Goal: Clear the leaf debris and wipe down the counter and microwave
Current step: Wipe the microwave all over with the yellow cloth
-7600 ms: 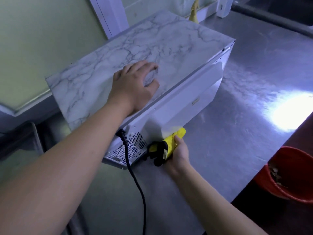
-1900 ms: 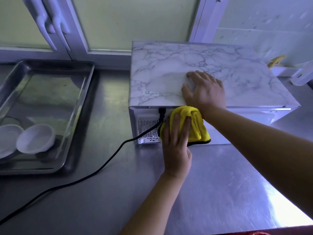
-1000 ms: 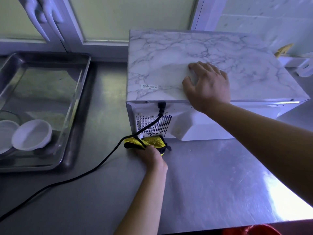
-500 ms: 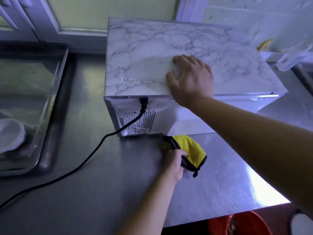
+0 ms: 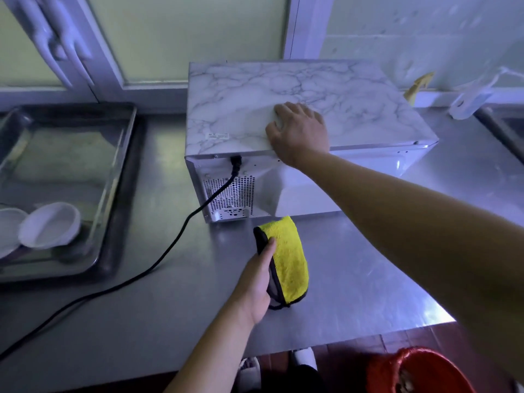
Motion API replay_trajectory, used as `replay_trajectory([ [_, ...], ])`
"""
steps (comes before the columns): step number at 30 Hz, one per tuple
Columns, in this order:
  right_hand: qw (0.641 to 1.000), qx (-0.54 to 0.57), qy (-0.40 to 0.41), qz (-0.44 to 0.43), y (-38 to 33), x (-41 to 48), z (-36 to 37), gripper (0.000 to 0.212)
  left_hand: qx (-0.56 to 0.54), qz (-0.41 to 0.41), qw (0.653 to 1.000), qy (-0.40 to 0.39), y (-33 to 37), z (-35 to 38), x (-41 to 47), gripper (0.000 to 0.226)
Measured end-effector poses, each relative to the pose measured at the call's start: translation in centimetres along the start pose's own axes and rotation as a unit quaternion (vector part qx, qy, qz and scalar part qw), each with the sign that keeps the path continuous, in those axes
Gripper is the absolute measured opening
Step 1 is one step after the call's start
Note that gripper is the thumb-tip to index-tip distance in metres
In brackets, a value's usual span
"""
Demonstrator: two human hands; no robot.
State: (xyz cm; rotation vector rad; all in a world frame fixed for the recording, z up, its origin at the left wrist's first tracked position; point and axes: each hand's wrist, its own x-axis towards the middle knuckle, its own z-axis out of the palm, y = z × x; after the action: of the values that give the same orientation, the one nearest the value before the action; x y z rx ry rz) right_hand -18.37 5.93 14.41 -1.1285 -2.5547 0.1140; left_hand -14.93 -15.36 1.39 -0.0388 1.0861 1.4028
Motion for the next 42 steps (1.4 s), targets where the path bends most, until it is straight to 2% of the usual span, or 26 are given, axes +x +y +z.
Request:
replay_trajectory([
  [2, 0.999, 0.031, -0.003, -0.016, 0.1, -2.8, -0.1, 0.043, 0.055, 0.047, 0.997, 0.016, 0.9, 0.1, -0.8, 0.062],
  [4, 0.988, 0.151, 0.024, -0.010, 0.2, -7.9, -0.1, 0.046, 0.073, 0.090, 0.993, 0.026, 1.8, 0.6, -1.6, 0.067],
  [6, 0.954, 0.292, 0.046, 0.038, 0.9, -13.8, -0.1, 0.053, 0.067, 0.125, 0.990, 0.023, 2.5, 1.4, -2.2, 0.071],
  [7, 0.924, 0.373, 0.024, 0.082, 1.5, -16.4, -0.1, 0.059, 0.063, 0.136, 0.989, 0.015, 2.8, 1.9, -2.5, 0.071],
  [8, 0.877, 0.461, -0.027, 0.131, 2.2, -18.4, -0.2, 0.066, 0.060, 0.139, 0.988, 0.004, 2.9, 2.4, -2.8, 0.071],
  [10, 0.752, 0.604, -0.167, 0.204, 3.9, -20.8, -0.5, 0.076, 0.067, 0.123, 0.989, -0.041, 2.8, 4.0, -3.5, 0.063],
  [11, 0.703, 0.636, -0.232, 0.215, 4.9, -21.3, -0.5, 0.072, 0.085, 0.109, 0.987, -0.082, 2.7, 5.0, -3.9, 0.055],
  [12, 0.674, 0.651, -0.269, 0.221, 6.0, -21.6, -0.6, 0.064, 0.112, 0.094, 0.981, -0.128, 2.4, 6.0, -4.2, 0.051],
  [14, 0.641, 0.671, -0.273, 0.255, 8.4, -21.9, -0.9, 0.051, 0.166, 0.077, 0.963, -0.197, 1.8, 8.0, -4.1, 0.055],
  [15, 0.629, 0.681, -0.255, 0.275, 9.7, -22.0, -1.1, 0.044, 0.192, 0.072, 0.957, -0.206, 1.5, 8.8, -3.9, 0.058],
  [17, 0.619, 0.692, -0.218, 0.302, 12.3, -22.4, -1.3, 0.035, 0.235, 0.071, 0.953, -0.176, 1.0, 10.6, -3.5, 0.054],
  [19, 0.604, 0.696, -0.173, 0.347, 14.8, -22.9, -1.1, 0.031, 0.251, 0.081, 0.958, -0.109, 0.5, 11.8, -2.7, 0.047],
  [20, 0.609, 0.687, -0.156, 0.366, 15.9, -23.3, -0.9, 0.027, 0.253, 0.091, 0.960, -0.074, 0.4, 12.2, -2.4, 0.042],
  [23, 0.655, 0.638, -0.136, 0.381, 19.4, -24.2, -0.2, 0.023, 0.257, 0.132, 0.957, -0.001, 0.5, 12.4, -1.9, 0.029],
  [27, 0.658, 0.614, -0.109, 0.422, 24.3, -24.7, 0.6, 0.017, 0.254, 0.184, 0.946, 0.076, 1.0, 12.0, -1.4, 0.028],
  [31, 0.679, 0.594, -0.098, 0.419, 28.1, -24.0, 1.2, 0.016, 0.145, 0.210, 0.951, 0.173, 1.6, 12.0, -0.3, 0.032],
  [34, 0.695, 0.597, -0.095, 0.389, 30.1, -22.5, 0.9, 0.020, 0.090, 0.232, 0.939, 0.237, 2.5, 12.1, 0.2, 0.039],
  [36, 0.699, 0.600, -0.075, 0.381, 31.0, -20.8, 0.1, 0.015, 0.076, 0.222, 0.938, 0.257, 3.5, 12.5, 0.5, 0.047],
  [39, 0.712, 0.596, 0.004, 0.371, 31.7, -17.5, -1.7, 0.011, 0.058, 0.184, 0.949, 0.248, 4.9, 14.0, 0.7, 0.051],
  [42, 0.749, 0.570, 0.078, 0.329, 31.1, -13.4, -4.9, 0.014, 0.039, 0.249, 0.927, 0.278, 6.9, 15.2, 1.0, 0.037],
])
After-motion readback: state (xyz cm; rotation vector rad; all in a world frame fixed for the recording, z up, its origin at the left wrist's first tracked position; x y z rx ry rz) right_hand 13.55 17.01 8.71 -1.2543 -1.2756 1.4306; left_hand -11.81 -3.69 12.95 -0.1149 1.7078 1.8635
